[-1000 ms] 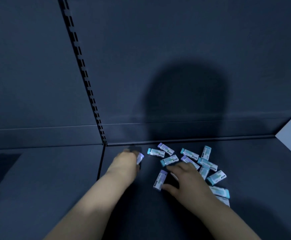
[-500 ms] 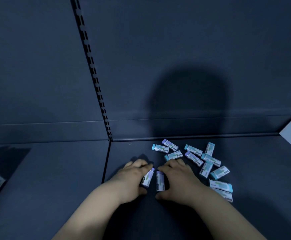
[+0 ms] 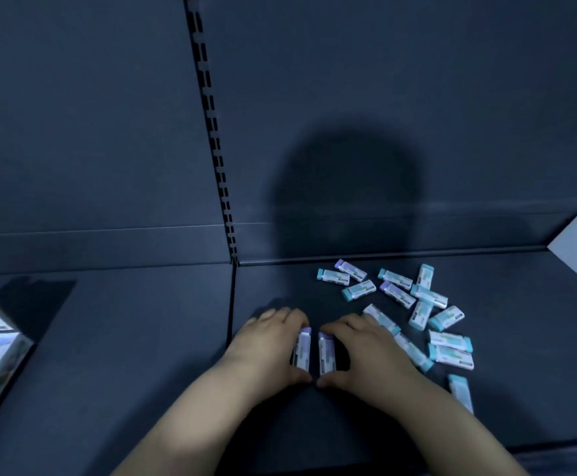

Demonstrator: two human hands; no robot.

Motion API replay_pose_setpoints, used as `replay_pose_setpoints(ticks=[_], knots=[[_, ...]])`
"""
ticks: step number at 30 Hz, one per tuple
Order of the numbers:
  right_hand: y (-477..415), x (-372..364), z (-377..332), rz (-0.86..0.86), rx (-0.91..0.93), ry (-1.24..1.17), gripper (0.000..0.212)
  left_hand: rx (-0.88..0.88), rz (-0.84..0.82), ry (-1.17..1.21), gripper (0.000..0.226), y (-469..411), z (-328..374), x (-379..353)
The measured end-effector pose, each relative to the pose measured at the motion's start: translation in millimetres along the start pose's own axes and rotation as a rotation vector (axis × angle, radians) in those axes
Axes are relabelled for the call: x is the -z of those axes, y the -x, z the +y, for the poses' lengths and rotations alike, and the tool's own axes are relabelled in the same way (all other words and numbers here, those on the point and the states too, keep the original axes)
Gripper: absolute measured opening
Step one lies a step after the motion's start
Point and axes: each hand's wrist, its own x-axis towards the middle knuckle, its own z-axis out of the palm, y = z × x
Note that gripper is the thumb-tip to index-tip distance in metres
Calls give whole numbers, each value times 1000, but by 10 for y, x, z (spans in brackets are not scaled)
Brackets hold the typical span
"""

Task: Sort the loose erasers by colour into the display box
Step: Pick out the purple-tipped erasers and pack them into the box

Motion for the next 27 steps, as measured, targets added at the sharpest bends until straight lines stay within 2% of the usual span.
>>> replay_pose_setpoints(ticks=[7, 18, 27], knots=[[125, -127, -393, 102, -6, 36, 80, -64, 164, -57, 64, 400, -225, -4], [321, -165, -788, 173, 163, -11, 73, 54, 194, -115, 73, 1087, -267, 46], [508, -232, -992, 88, 270, -137, 67, 104, 312, -185, 68, 1555, -198, -79]])
